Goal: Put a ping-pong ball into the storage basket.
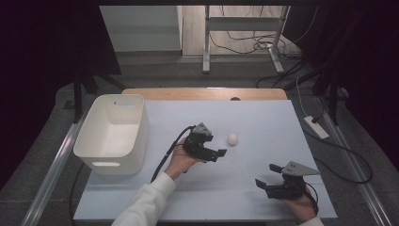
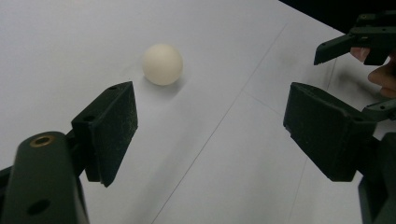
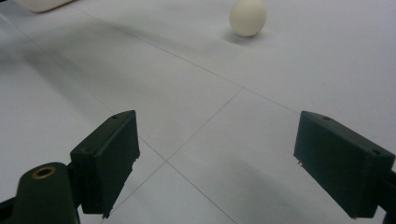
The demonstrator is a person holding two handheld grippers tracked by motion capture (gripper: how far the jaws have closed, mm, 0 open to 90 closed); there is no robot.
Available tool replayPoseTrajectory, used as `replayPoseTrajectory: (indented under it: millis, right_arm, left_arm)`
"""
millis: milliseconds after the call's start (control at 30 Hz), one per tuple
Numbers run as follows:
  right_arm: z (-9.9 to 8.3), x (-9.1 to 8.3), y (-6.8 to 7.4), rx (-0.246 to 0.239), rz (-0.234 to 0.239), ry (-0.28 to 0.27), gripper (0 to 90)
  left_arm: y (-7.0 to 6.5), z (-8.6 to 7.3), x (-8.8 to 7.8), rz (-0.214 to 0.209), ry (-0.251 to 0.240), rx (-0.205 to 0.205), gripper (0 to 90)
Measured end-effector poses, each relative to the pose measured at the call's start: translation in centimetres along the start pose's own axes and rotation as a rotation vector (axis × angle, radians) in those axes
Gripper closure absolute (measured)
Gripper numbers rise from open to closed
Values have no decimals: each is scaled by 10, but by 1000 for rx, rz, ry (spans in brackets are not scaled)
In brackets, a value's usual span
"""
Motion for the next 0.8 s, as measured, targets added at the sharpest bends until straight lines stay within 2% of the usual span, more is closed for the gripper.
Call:
replayPoseTrajectory:
  millis: [400,800]
  right_arm:
    - [2,0,1,-1,-1,-3,141]
    - [1,0,0,2,-1,-2,141]
  left_arm:
    - [5,-1,17,9,28,1,183]
    - [5,1,28,5,38,4,184]
Point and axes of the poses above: each handheld gripper's, and its own axes: x roughly forward along the jaws, z roughly out of its top, y roughly to its left, the point moved 2 cm from there along x, roughly forward along the jaws, and after that the axes turned 13 degrees about -x, right-handed, at the moved point
